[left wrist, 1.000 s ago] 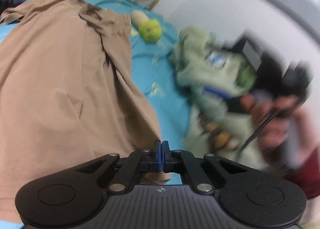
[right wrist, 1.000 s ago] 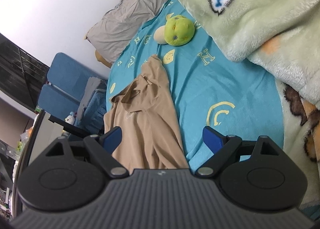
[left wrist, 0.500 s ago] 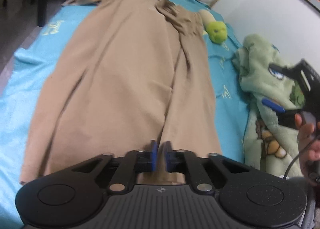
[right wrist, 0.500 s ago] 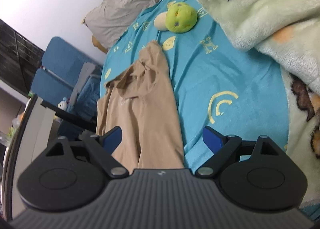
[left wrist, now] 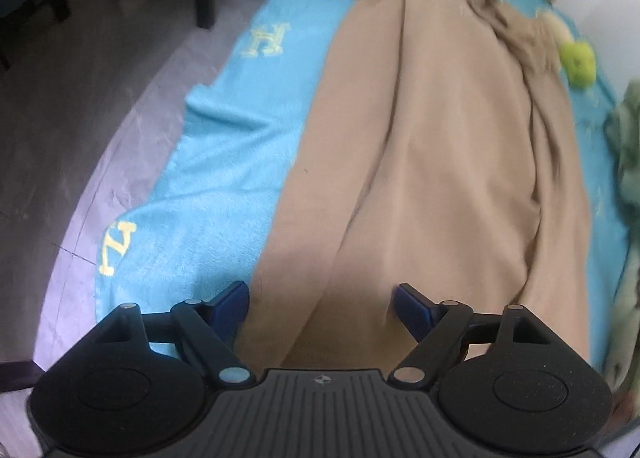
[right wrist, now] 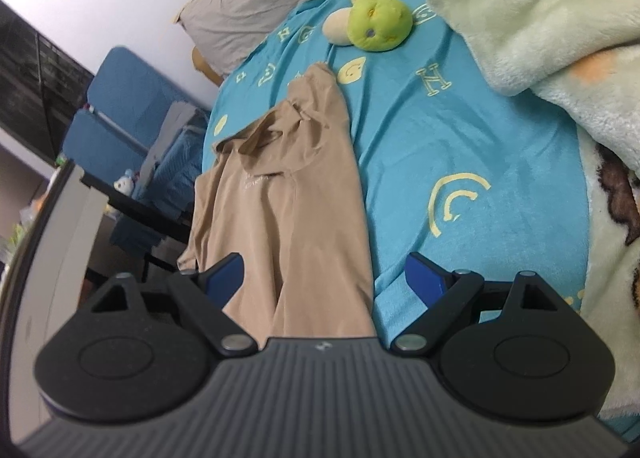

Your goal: Fold clothes

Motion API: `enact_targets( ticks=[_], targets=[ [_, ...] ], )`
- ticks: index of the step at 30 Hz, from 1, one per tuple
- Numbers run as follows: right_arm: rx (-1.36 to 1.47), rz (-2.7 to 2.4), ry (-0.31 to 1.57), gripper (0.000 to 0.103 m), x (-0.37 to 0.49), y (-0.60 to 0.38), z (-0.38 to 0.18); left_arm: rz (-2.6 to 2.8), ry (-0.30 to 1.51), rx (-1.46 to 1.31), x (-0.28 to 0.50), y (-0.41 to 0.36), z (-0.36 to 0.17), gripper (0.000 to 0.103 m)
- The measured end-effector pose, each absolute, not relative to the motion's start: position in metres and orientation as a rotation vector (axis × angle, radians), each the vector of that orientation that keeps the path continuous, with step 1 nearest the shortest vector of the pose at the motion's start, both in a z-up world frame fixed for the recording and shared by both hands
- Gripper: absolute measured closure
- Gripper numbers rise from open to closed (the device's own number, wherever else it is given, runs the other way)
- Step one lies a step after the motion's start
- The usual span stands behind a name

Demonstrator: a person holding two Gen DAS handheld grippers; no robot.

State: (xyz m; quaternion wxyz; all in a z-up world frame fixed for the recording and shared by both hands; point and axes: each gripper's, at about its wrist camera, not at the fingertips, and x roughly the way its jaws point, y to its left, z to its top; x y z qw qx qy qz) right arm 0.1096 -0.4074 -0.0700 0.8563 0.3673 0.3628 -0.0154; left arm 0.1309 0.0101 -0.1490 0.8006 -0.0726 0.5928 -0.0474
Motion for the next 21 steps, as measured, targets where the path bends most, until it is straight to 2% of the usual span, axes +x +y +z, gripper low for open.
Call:
enact_targets(
  ticks=[1,3,4,5,6,7,14,16,19,21],
  targets=[
    [0.768,-0.030,0.769,0.014,0.110,-0.406,-0.071,-0.125,1.289,-0.112,0.133,0.007,-0.148,0.024],
    [0.759,-0.026,0.782,0.014,0.111,-0.403,-0.073,-0.150,1.314,-0.016,0.135,0.003,-0.143,0.046],
    [0.759,-0.025,0.788,0.014,0.111,-0.402,-0.074,-0.162,1.326,0.033,0.136,0.001,-0.141,0.051],
    [0.767,-0.025,0.791,0.014,0.112,-0.403,-0.075,-0.188,1.333,0.051,0.136,0.002,-0.138,0.069],
    [0.777,-0.025,0.793,0.014,0.112,-0.403,-0.076,-0.215,1.342,0.058,0.135,0.004,-0.136,0.092],
    [0.788,-0.024,0.792,0.014,0.112,-0.404,-0.076,-0.246,1.353,0.051,0.134,0.006,-0.133,0.097],
    [0.791,-0.025,0.791,0.014,0.111,-0.403,-0.077,-0.292,1.374,0.197,0.121,0.014,-0.103,0.099],
    [0.790,-0.026,0.789,0.014,0.111,-0.403,-0.076,-0.231,1.378,0.332,0.118,0.013,-0.108,0.100],
    [0.789,-0.025,0.783,0.014,0.110,-0.404,-0.074,-0.217,1.394,0.362,0.115,0.011,-0.114,0.100],
    [0.780,-0.027,0.779,0.014,0.109,-0.403,-0.073,-0.224,1.352,0.383,0.108,0.005,-0.104,0.095]
  ],
)
